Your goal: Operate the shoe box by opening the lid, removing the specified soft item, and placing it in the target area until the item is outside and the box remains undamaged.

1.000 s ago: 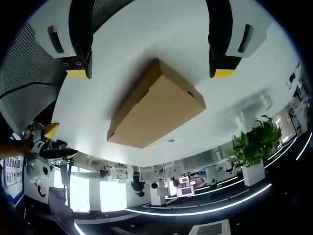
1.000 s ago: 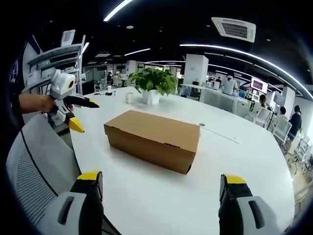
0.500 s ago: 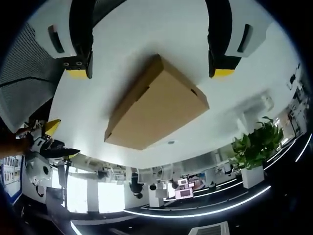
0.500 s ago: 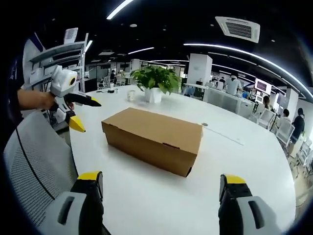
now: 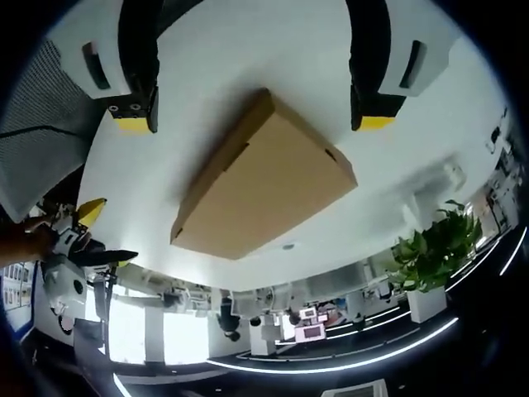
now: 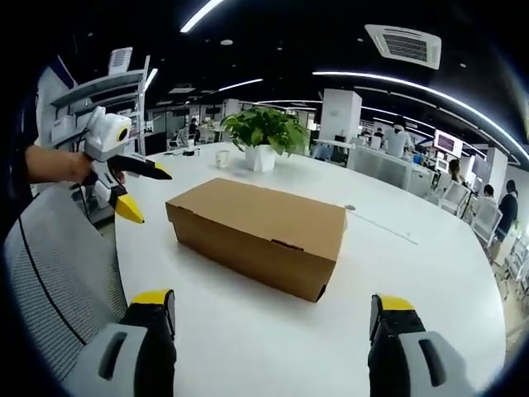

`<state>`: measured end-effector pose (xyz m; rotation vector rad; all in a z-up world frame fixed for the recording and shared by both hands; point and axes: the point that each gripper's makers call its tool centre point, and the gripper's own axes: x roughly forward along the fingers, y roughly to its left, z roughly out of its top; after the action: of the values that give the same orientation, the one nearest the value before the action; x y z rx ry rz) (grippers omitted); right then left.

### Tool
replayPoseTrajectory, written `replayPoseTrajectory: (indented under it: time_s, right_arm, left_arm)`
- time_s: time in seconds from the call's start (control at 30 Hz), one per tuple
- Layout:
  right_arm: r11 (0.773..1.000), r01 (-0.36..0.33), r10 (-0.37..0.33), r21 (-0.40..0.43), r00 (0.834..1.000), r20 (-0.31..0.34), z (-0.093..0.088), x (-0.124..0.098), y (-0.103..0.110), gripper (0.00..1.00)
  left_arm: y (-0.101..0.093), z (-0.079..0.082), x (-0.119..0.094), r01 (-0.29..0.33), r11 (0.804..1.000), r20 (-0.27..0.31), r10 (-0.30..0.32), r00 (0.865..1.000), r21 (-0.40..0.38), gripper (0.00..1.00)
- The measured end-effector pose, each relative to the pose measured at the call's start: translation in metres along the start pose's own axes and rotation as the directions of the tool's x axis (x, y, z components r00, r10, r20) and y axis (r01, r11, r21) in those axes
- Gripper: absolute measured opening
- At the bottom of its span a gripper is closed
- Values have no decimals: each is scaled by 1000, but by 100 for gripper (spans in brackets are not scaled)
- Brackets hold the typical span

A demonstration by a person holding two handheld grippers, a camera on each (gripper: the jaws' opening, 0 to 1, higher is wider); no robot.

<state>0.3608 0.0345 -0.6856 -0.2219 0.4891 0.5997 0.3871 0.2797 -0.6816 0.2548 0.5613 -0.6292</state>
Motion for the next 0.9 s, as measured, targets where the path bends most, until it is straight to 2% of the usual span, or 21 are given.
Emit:
replayPoseTrajectory:
  time_s: [0.23, 0.6, 0.9]
  right_arm:
    - [1000, -8, 8, -11, 1000, -10, -1, 8, -5, 97]
    - [999, -27, 27, -34, 1000, -8, 8, 25, -9, 97]
    - [999, -31, 30, -28, 999, -13, 9, 41, -15, 96]
  left_arm:
    - [0, 1, 6, 0, 1000, 1, 0, 1000, -28, 95]
    - [-5, 1, 18, 24, 996, -12, -25, 1000, -90, 94]
    - [1, 2, 28, 15, 992, -21, -17, 1000, -127, 93]
